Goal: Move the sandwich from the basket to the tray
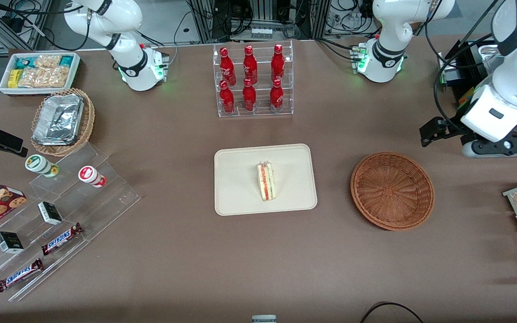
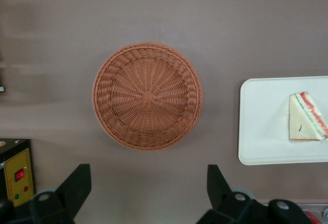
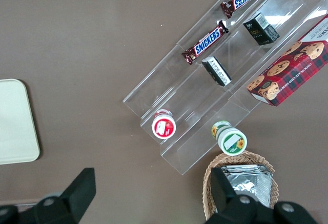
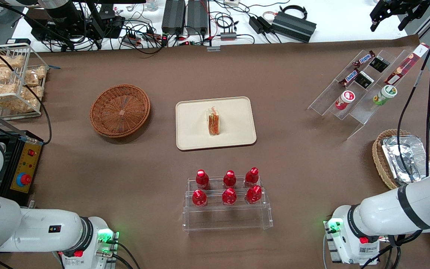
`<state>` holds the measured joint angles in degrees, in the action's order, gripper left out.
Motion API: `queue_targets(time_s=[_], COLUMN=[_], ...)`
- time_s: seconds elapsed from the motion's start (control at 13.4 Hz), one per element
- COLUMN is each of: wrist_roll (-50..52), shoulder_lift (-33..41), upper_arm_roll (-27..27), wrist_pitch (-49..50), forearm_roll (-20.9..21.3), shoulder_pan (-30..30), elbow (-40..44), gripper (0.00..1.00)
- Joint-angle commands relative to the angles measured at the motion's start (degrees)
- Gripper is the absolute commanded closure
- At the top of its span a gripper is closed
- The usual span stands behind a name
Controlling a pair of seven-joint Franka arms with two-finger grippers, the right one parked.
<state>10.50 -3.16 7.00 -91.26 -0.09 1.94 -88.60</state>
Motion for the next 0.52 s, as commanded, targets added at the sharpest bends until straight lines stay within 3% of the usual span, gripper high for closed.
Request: queue_targets(time_s=[0.0,0.22,0.45], wrist_roll=[-2.0,-12.3,-12.4], shoulder_lift=[1.4,3.9,6.1], upper_arm_roll=[0.6,0.0,-0.2], wrist_pitch=[3.0,5.1,5.3], forearm_roll=[0.0,0.2,0.2], shoulder_pan=[-1.7,-3.3,-3.3], elbow=[0.5,-0.9,-2.4], gripper=[0.00,0.00,0.00])
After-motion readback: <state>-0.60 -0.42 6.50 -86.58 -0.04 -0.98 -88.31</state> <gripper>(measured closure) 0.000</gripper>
